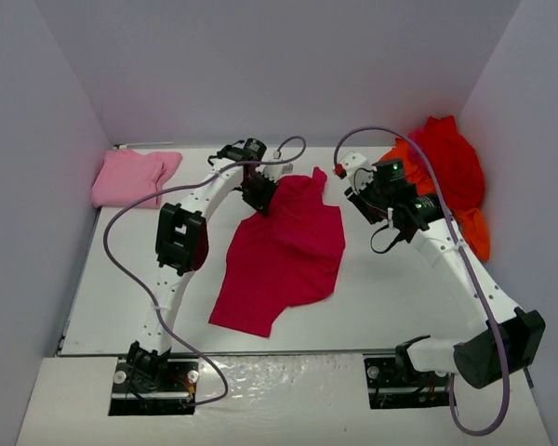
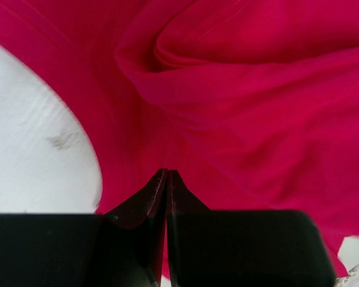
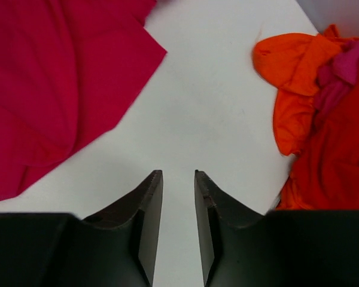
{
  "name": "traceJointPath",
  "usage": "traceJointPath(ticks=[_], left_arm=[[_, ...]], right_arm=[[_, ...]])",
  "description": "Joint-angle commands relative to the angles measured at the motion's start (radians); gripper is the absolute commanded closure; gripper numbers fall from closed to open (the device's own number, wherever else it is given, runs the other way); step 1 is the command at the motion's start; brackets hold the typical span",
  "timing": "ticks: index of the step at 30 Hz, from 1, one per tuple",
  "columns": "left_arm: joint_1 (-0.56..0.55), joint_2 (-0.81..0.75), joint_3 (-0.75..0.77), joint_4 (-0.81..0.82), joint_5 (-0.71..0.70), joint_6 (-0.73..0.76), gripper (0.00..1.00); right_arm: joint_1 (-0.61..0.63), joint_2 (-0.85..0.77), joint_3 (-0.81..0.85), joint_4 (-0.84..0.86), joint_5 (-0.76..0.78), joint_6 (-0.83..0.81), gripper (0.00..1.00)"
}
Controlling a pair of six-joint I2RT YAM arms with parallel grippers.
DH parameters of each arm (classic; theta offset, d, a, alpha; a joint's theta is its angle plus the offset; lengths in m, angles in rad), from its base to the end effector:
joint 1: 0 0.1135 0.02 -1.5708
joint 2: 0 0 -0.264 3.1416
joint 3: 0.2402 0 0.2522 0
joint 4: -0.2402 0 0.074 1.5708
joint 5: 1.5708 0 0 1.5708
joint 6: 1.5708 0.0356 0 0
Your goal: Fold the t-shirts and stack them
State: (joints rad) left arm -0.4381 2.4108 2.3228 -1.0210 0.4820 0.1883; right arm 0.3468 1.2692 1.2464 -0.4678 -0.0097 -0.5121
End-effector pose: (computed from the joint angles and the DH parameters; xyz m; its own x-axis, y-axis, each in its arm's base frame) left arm 0.4575 -0.2325 0.2335 -0.6910 0.5069 -0.5154 0.7047 0.6310 -0.3243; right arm 0.2675 0.0970 0.3683 -0.2158 -0.5990 -0.7711 -0.5204 0.7388 -0.4282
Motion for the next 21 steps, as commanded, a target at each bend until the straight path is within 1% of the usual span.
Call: traceJointPath(ticks=[1,6,8,9,13,17,21], left_arm=[[-0.014,-0.034,0.039,0.022,0.029,-0.008,1.0],[-0.016,0.009,0.04,0.016,0.025,-0.006,1.0],[-0.016,0.013,0.03,0.016,0.019,-0.007,1.0],[-0.016,0.013,0.024,0.015,0.012,-0.006,1.0],[-0.015,0.009,-0.003,-0.016,0.0,0.011,1.0],[-0.01,-0.022,-0.057,-0.009,-0.011,0.021,1.0],[-0.008,-0.02,-0.072,-0.008,-0.03,0.019,1.0]], right_arm=[[0.073,0.108,0.086,0.017,-0.028,0.013,0.77],[0.179,0.267,0.184,0.007,0.007,-0.011,0.85],[0.206,0.326,0.217,0.002,0.006,-0.017,0.85],[0.219,0.366,0.234,0.002,0.004,-0.026,0.88],[0.22,0.513,0.279,0.011,-0.018,-0.038,0.9],[0.193,0.587,0.279,0.026,-0.026,-0.041,0.93],[0.162,0.664,0.275,0.04,-0.006,-0.034,0.93]])
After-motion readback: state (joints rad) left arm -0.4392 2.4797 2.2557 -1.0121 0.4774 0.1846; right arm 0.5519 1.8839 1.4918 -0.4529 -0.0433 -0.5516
